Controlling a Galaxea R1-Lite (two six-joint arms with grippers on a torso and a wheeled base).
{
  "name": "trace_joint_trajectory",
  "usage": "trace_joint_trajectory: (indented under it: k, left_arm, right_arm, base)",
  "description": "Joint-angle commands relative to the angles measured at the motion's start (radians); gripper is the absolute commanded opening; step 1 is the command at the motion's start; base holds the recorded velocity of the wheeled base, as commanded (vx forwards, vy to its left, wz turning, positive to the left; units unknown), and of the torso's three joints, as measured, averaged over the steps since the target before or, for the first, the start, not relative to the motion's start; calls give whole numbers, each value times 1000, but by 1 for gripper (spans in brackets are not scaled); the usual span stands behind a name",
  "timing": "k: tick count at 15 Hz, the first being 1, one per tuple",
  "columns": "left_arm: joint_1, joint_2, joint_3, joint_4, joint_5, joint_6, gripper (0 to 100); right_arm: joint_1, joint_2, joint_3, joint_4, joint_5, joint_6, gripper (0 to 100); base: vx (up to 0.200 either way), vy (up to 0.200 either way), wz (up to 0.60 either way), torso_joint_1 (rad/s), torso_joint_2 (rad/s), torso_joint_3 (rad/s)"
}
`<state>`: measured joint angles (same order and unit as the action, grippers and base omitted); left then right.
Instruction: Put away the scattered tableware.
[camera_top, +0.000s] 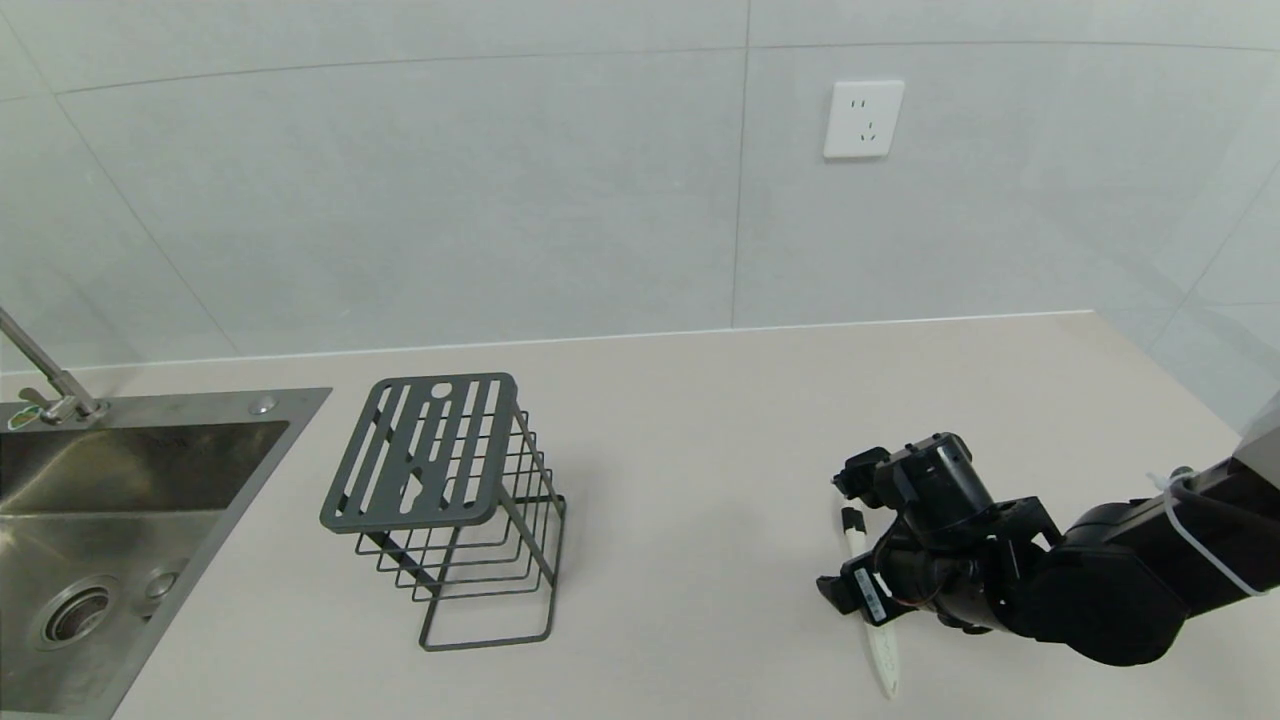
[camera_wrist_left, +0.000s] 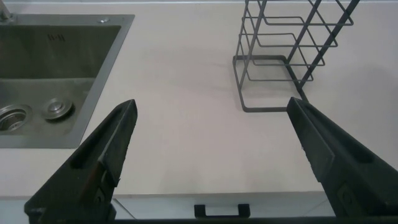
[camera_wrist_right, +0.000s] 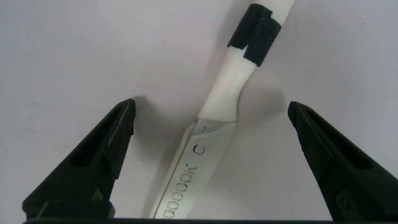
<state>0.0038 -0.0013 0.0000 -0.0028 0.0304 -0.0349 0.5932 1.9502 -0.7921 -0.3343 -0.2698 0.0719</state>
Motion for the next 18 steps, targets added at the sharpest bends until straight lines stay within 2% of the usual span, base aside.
trace_joint_trajectory:
  k: [1,3,4,8,11,18]
  left_arm:
    - [1,1,0,0,0,0,100]
    - [1,1,0,0,0,0,100]
    - [1,1,0,0,0,0,100]
    - [1,1,0,0,0,0,100]
    - [1,1,0,0,0,0,100]
    - [1,1,0,-2,0,3,100]
  right_arm:
    - [-4,-8,14,0,1,3,100]
    - [-7,-11,45,0,11,8,100]
    - [-9,-11,50,-2,14,9,0]
    - [-46,18,71,-2,75,29,0]
    - [-47,16,67,-11,81,69,0]
    - [-23,-145,-24,-11,104,14,0]
  base:
    - [0,0,0,0,0,0]
    - [0,0,0,0,0,0]
    - [0,0,0,0,0,0]
    - [0,0,0,0,0,0]
    - [0,0,0,0,0,0]
    - [0,0,0,0,0,0]
